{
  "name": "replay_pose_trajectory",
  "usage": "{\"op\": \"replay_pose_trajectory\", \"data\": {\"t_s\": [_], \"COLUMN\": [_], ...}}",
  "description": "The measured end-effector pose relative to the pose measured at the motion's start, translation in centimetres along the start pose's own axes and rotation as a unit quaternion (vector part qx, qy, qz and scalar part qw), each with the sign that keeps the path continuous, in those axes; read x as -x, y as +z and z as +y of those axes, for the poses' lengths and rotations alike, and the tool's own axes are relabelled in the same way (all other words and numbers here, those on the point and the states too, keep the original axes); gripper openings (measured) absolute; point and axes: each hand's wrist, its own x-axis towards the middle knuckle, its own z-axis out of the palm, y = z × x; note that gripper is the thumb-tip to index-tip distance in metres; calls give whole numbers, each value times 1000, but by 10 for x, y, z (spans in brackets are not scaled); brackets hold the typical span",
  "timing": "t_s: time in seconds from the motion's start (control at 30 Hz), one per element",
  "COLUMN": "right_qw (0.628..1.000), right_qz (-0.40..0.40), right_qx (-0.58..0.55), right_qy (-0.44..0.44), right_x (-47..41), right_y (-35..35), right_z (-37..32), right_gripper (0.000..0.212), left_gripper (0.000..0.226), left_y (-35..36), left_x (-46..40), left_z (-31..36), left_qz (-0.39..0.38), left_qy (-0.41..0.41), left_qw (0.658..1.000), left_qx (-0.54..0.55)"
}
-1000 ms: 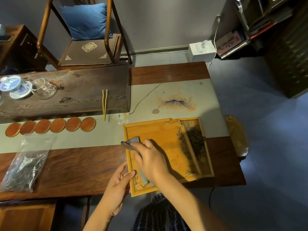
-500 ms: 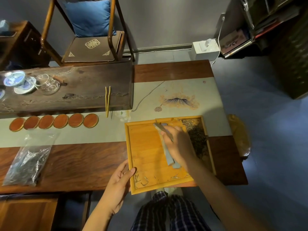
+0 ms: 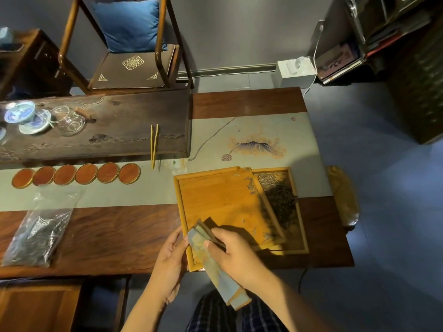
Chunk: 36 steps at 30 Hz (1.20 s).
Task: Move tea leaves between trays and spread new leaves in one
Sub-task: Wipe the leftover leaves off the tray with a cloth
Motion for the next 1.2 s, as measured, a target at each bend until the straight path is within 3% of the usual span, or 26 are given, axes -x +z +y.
{"op": "replay_pose_trajectory", "data": {"t_s": [0.17, 0.37, 0.47, 0.6, 0.73, 0.83, 1.2], "right_qw": [987, 958, 953, 966, 992, 993, 976], "right_qz": [35, 95, 143, 164, 110, 73, 83], "right_qx": [151, 264, 265, 196, 54, 87, 196], "right_qy": [-48, -59, -41, -29, -23, -16, -46], "right_x": [-3, -13, -19, -17, -11, -12, -37], "right_y": [6, 4, -15, -40, -18, 4, 8], "right_z": [-1, 6, 17, 24, 4, -4, -9], "right_gripper": [16, 33, 37, 21, 15, 18, 20], "left_gripper": [40, 40, 42, 37, 37, 38, 41], "left_y": [6, 10, 9, 6, 11, 15, 6], "left_x": [-1, 0, 2, 3, 1, -1, -5], "left_z": [4, 9, 12, 13, 15, 15, 11], "left_qz": [3, -2, -6, -9, -12, -6, -13], "left_qy": [18, 18, 16, 10, 9, 4, -1], "left_qw": [1000, 1000, 1000, 1000, 1000, 1000, 999], "left_qx": [-2, 13, 6, 6, 6, 14, 37]}}
